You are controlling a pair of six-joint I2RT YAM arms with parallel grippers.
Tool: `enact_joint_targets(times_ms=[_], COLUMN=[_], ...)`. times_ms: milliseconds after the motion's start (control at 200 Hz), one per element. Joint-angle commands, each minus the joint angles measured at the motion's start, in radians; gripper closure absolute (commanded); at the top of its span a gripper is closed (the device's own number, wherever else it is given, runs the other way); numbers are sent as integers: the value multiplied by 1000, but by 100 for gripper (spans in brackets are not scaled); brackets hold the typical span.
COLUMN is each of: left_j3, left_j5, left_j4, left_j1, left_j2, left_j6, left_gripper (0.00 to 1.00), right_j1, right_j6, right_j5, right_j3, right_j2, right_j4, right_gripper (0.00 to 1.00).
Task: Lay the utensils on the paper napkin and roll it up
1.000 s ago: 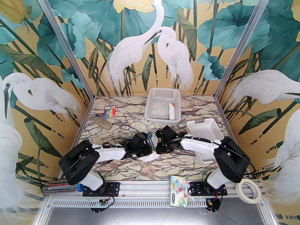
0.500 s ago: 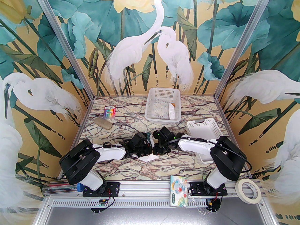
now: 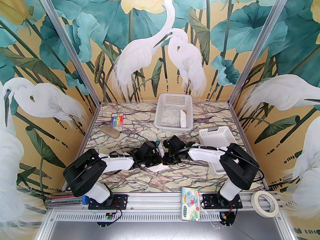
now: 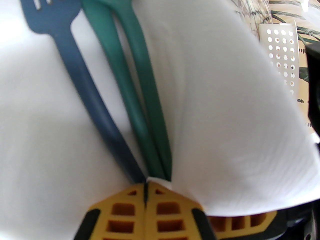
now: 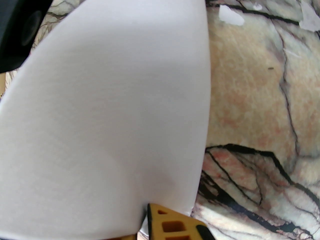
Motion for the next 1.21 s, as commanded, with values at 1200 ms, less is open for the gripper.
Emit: enact_joint_targets(times_ms=[1200], left_j3=[-32], left_j5=[-39], left_j4=[-122], left_j1=[32], left_j2=[-225], left_j6=[1], left_gripper=[67], right_j1=[24], right_j6=[3], right_j5=[-17], right_j3=[-26], right_j2=[89], right_j4=[48], right_gripper=[76])
